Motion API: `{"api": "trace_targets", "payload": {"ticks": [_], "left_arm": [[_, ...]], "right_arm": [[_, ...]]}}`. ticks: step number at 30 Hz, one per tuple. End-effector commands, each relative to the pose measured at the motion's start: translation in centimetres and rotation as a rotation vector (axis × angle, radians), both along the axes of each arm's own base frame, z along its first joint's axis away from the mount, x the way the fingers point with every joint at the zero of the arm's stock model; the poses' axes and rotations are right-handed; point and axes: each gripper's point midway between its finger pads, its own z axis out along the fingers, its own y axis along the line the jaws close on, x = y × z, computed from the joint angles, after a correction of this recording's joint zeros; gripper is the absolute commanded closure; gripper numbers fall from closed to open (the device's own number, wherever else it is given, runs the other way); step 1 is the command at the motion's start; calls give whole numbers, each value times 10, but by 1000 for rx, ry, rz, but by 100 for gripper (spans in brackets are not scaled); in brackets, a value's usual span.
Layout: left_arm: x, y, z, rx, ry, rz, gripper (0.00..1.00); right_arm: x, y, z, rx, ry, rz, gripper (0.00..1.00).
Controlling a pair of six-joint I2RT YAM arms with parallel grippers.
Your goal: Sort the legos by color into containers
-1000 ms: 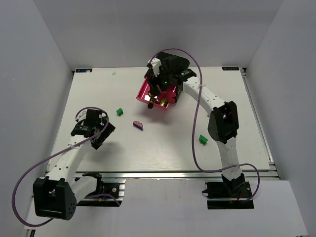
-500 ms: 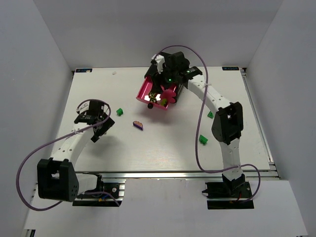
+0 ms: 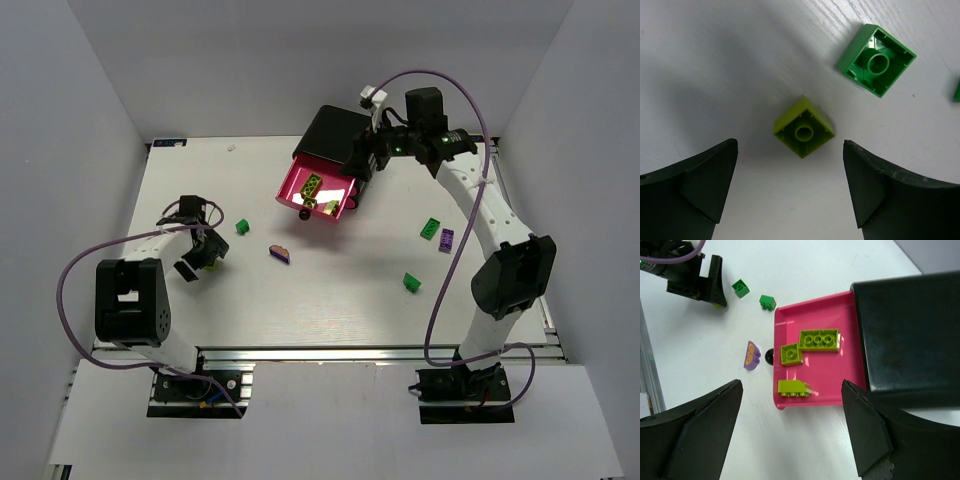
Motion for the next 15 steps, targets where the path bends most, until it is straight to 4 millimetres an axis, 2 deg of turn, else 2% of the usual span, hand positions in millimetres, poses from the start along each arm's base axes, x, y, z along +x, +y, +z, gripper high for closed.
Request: {"api": "trace_targets", "payload": {"ticks": [1,2,6,12,13,15], "left_arm": [[29,-5,4,-64,-82,-15,6],[30,-7,3,-73,-81,-17,6],[36,-9,2,-87,-85,-18,20],[28,-7,-7,-92,-67,0,33],[25,-8,-10,-97,-62,3,41],[24,-8,-9,-99,-67,2,50]], "right_arm": [[-7,-8,-7,7,21,16,16],[-7,-12,-11,4,29,7,16],[-3,-25,-16,-4,33,-21,17],[1,-36,-21,-8,44,-47,19],[0,-37,-21,-7,45,-47,19],[-2,-38,-21,-6,44,-45,19]]}}
